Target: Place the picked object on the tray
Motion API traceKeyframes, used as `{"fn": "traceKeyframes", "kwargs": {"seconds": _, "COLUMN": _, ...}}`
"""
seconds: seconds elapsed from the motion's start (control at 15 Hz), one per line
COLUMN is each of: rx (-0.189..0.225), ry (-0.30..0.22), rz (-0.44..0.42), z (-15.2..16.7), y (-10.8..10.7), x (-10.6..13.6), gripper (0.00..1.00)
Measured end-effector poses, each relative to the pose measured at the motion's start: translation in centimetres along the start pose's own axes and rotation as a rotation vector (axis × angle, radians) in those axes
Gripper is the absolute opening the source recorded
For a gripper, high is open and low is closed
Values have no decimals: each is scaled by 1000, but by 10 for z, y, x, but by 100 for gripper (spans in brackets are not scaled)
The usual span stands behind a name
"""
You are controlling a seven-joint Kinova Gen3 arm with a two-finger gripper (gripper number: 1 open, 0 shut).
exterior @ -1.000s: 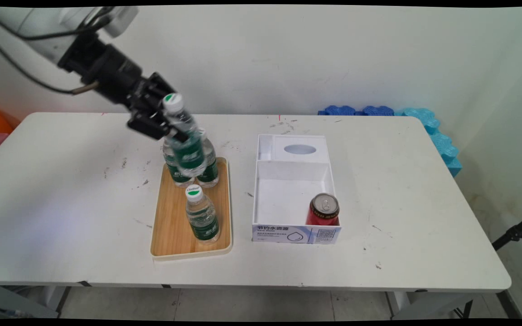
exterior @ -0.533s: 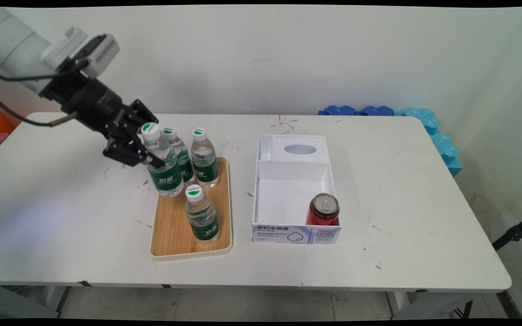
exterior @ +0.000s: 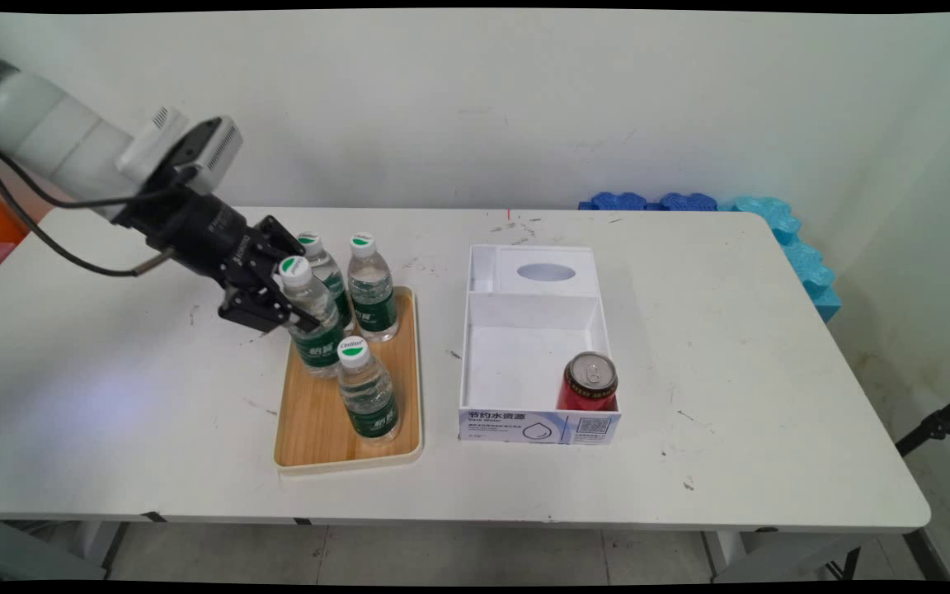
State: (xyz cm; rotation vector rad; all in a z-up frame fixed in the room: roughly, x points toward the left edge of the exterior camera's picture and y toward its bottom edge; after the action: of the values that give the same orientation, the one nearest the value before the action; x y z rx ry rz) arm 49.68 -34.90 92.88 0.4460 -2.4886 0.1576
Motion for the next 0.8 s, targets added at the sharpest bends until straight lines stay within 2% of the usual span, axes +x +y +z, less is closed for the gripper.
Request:
{"fn": "traceKeyframes", "kwargs": {"seconds": 0.33, "rx": 19, "ry": -6, "rz": -22, "z": 27, "y": -4, "x": -13, "gripper": 0}}
{"fn": "traceKeyframes", "kwargs": {"seconds": 0.73, "rx": 38, "ry": -14, "rz": -38, "z": 45, "y": -7, "x": -25, "gripper": 0}}
{"fn": "traceKeyframes", "kwargs": {"seconds": 0.8, "rx": 40, "ry": -14, "rz": -41, "z": 48, "y": -8, "x": -27, "gripper": 100}}
